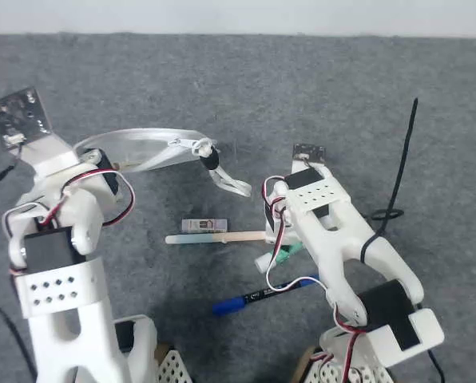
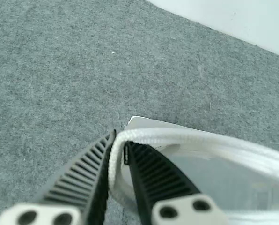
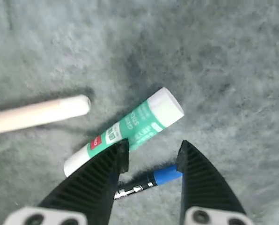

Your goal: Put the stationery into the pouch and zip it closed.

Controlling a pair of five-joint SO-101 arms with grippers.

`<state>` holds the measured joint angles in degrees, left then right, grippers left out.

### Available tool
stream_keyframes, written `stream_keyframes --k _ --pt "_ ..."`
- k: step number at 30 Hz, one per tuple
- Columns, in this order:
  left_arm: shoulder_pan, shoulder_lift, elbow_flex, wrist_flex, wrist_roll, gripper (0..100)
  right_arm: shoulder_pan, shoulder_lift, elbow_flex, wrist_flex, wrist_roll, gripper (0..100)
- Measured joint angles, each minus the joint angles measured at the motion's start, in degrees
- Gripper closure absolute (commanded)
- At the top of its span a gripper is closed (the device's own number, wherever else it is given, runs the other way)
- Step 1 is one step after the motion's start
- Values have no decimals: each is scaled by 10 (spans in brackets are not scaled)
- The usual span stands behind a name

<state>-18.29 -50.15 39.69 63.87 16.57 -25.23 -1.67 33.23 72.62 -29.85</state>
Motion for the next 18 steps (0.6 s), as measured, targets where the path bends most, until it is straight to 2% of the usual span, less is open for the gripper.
stream_keyframes --k 7,18 --pt "0 0 0 0 0 988 27 -1 4 -4 11 826" --pt "0 0 0 0 0 988 43 1 6 -93 11 826"
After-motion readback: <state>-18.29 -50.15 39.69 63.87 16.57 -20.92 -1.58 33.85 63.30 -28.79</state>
